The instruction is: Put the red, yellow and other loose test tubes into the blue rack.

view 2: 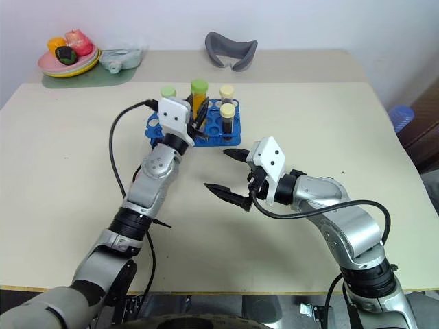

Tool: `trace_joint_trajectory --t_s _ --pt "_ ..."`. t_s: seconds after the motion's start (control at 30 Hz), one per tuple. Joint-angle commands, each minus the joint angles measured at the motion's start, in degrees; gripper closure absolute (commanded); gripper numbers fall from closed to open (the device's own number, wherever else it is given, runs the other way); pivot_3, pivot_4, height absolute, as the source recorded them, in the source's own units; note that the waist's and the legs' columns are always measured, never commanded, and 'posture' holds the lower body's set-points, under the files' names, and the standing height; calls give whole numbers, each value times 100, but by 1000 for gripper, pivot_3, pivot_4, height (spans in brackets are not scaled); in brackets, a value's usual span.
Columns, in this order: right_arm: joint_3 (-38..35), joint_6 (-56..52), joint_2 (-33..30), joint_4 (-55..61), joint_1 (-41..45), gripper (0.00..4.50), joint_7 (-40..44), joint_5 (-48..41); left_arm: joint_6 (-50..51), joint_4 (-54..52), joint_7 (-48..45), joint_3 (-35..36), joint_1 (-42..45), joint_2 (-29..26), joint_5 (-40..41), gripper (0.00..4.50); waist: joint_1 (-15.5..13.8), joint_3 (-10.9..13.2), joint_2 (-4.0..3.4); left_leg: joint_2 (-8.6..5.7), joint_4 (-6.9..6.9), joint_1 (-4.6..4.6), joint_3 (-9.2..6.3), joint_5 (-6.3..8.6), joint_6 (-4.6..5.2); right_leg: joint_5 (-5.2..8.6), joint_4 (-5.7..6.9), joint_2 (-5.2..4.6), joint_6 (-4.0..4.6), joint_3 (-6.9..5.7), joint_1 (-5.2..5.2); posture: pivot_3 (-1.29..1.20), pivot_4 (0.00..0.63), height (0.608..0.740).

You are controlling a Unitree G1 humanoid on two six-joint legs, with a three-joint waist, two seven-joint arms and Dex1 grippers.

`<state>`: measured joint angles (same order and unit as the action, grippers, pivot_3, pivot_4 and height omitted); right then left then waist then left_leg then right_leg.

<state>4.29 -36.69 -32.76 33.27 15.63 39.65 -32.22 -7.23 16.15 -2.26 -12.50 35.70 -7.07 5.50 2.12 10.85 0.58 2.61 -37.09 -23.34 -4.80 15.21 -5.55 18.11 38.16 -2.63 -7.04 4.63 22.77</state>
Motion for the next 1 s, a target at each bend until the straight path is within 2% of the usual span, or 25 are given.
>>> trace_joint_trajectory --t_s 0.03,0.47,1.0 --pt "-76 80 43 131 -28 0 -75 -2 -513 404 -76 215 159 168 -154 3723 21 0 0 0 1 0 -1 1 1 0 2 1 0 0 1 0 150 740" --pt "-44 92 37 140 -7 0 -132 8 -1152 1393 -234 505 465 508 -533 3723 14 -1 0 0 0 3 -2 1 2 0 4 0 -1 -2 -3 0 150 740" --pt "-53 134 63 34 -2 0 -186 89 -885 701 -210 675 -53 405 -658 3723 31 -3 -2 0 0 6 -3 1 2 0 5 1 -1 -2 -5 0 150 740"
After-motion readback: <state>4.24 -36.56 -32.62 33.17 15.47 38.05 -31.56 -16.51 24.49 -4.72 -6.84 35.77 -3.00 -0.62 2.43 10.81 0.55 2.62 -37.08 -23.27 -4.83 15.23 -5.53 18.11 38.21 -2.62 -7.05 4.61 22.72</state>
